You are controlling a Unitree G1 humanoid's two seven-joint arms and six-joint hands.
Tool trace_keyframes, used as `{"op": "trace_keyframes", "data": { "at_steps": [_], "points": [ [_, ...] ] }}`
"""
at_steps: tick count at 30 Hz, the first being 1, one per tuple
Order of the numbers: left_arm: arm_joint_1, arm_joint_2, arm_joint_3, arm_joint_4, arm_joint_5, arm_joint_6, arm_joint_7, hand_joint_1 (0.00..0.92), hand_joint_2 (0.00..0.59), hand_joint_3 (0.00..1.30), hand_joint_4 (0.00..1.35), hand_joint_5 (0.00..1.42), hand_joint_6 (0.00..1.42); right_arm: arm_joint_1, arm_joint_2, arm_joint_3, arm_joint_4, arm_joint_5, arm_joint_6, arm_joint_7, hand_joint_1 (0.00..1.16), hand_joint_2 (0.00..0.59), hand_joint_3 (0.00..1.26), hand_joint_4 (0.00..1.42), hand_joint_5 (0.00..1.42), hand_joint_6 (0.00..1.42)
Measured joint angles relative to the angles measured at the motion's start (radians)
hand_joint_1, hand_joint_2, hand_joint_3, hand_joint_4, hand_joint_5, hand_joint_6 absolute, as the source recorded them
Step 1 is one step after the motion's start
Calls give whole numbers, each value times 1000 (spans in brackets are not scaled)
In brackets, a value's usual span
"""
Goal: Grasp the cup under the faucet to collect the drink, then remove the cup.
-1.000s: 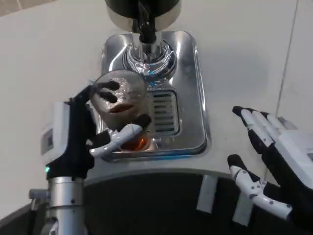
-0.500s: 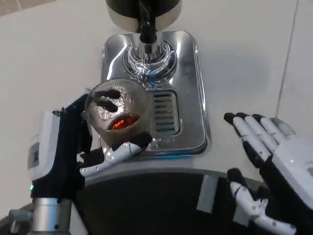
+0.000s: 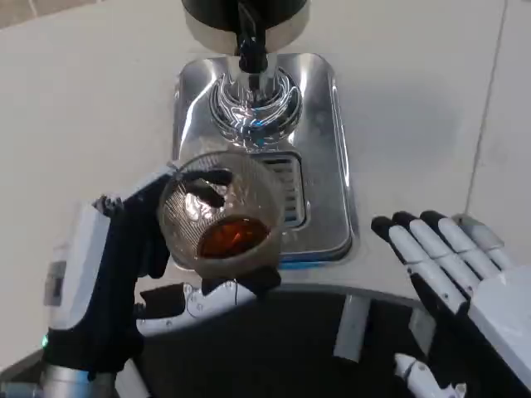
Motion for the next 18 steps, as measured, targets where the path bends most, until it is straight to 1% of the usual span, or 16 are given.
{"op": "trace_keyframes", "data": {
  "at_steps": [3,7,12,18],
  "points": [
    [21,-2,0,-10,-6,-3,-17,707,35,1138,1158,1372,1424,35,3,-18,-3,15,-23,-11,97,586,0,0,0,0],
    [51,-6,0,-12,-7,-4,-34,707,31,1138,1158,1372,1424,64,22,-26,-5,16,-47,-13,94,586,0,0,0,0],
    [55,-19,1,-23,-7,-4,-35,704,29,1138,1158,1372,1424,75,34,-34,-12,16,-61,-13,89,586,0,0,0,0],
    [56,-41,-1,-34,-6,-4,-38,703,27,1138,1158,1372,1424,70,51,-31,-22,16,-63,-9,83,586,0,0,0,0]
  ]
}}
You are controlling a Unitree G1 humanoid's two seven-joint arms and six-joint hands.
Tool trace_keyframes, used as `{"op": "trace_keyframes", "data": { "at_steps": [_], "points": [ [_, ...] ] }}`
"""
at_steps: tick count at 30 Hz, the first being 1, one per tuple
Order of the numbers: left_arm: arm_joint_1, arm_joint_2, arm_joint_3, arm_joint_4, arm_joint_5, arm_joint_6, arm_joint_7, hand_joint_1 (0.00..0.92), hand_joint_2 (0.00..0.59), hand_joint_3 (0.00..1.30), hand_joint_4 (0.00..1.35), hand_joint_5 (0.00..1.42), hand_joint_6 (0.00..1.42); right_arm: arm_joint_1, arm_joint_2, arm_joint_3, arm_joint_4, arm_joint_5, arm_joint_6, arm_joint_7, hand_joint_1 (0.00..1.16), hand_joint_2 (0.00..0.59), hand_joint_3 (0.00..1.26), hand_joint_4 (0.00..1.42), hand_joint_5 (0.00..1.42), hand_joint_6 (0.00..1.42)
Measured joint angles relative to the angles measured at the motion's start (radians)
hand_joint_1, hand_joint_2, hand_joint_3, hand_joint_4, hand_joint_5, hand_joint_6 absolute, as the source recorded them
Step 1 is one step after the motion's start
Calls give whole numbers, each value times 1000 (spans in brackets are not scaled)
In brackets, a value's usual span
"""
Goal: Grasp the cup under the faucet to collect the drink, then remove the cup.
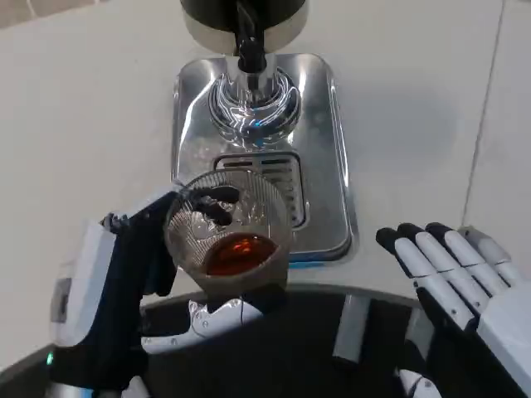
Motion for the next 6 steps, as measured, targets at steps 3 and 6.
{"op": "trace_keyframes", "data": {
  "at_steps": [3,6],
  "points": [
    [0,-7,-1,-6,0,0,-9,703,27,1138,1158,1372,1424,-9,5,3,-8,0,0,9,80,586,0,0,0,0],
    [0,-12,-1,-10,0,0,-16,703,26,1138,1158,1372,1424,-14,7,3,-11,0,0,17,78,586,0,0,0,0]
  ]
}}
